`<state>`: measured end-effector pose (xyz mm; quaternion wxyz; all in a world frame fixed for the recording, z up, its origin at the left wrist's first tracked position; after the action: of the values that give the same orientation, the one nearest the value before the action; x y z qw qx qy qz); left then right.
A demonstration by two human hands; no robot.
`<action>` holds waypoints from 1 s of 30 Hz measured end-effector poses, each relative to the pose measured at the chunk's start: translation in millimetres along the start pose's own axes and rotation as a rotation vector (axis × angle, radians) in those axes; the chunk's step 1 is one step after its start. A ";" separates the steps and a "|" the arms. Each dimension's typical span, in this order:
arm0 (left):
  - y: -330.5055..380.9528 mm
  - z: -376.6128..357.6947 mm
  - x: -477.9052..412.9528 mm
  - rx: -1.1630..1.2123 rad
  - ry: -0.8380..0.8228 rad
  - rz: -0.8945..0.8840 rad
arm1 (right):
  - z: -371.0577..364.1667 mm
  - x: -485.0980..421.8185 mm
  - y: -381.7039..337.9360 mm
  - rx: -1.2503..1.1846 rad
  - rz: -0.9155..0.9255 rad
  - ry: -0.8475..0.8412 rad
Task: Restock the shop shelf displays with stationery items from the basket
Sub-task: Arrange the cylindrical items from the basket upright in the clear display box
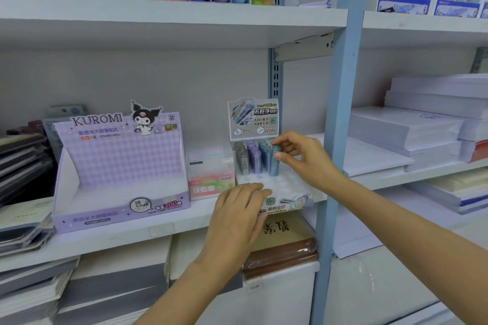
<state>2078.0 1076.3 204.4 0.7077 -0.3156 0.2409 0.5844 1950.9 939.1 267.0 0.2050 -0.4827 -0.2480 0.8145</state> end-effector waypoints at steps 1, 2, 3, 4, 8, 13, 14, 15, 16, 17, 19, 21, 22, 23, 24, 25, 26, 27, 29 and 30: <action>0.1 -0.5 -0.9 -0.007 -0.003 0.003 | -2.1 0.1 -0.2 0.007 0.008 -0.006; 0.1 -1.1 -1.8 -0.013 -0.006 0.007 | -4.5 0.0 -0.4 0.010 0.016 -0.006; 0.1 -1.8 -2.7 -0.019 -0.007 0.011 | -6.7 -0.9 -0.2 0.012 0.020 -0.005; 0.2 -2.3 -3.2 -0.027 -0.008 0.013 | -8.8 -2.2 0.8 0.017 0.016 -0.008; 1.6 -5.0 -4.7 -0.077 -0.017 0.013 | -14.6 -3.5 10.2 0.043 -0.094 -0.059; 0.1 -10.4 -7.5 -0.110 -0.009 0.018 | -5.2 15.1 1.1 0.125 -0.042 0.001; -0.6 -11.8 -8.3 -0.108 -0.010 0.026 | -4.9 23.0 -1.9 0.110 -0.025 0.001; -1.2 -13.3 -9.3 -0.103 -0.012 0.036 | -7.1 31.6 -2.8 0.109 -0.025 -0.030; -1.4 -14.5 -9.8 -0.097 -0.011 0.046 | -12.2 40.4 -1.9 0.133 -0.045 -0.088; -1.5 -15.4 -10.0 -0.088 -0.007 0.054 | -18.5 48.7 1.0 0.176 -0.068 -0.152; -1.5 -16.6 -8.8 -0.055 0.005 0.066 | -27.9 58.2 7.3 0.248 -0.064 -0.210; -1.1 -15.8 -4.0 -0.015 0.020 0.074 | -30.3 56.9 8.7 0.249 -0.047 -0.190; -1.2 -14.9 0.2 -0.003 0.030 0.075 | -30.6 54.5 8.7 0.242 -0.052 -0.182; -1.7 -13.8 5.7 0.005 0.042 0.073 | -30.9 52.0 8.3 0.237 -0.066 -0.181; -2.5 -12.2 12.6 0.015 0.054 0.073 | -31.9 50.1 8.0 0.233 -0.087 -0.182; -4.2 -10.4 21.4 0.030 0.066 0.075 | -33.2 49.5 6.8 0.221 -0.103 -0.169; -6.9 -9.0 31.9 0.042 0.083 0.084 | -35.2 50.6 3.2 0.200 -0.101 -0.133; -10.5 -8.5 44.4 0.047 0.105 0.097 | -37.8 54.1 -4.4 0.177 -0.066 -0.080; -18.9 -10.3 76.3 0.042 0.151 0.142 | -52.0 65.3 -30.3 0.119 0.080 -0.030; -23.3 -13.4 95.7 0.038 0.160 0.174 | -64.9 73.6 -44.0 0.084 0.157 -0.072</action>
<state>2120.4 1128.4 131.0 0.6388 -0.3256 0.3340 0.6118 1979.5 1029.6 216.4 0.1518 -0.4620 -0.1822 0.8546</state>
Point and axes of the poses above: each hand's wrist, its own x-axis away from the middle knuckle, its own z-axis out of the back of the hand, y = z × x, the point moved 4 cm from there along -x, towards the middle knuckle, and after that the axes turned 14 degrees about -x, right-handed, at the moved point
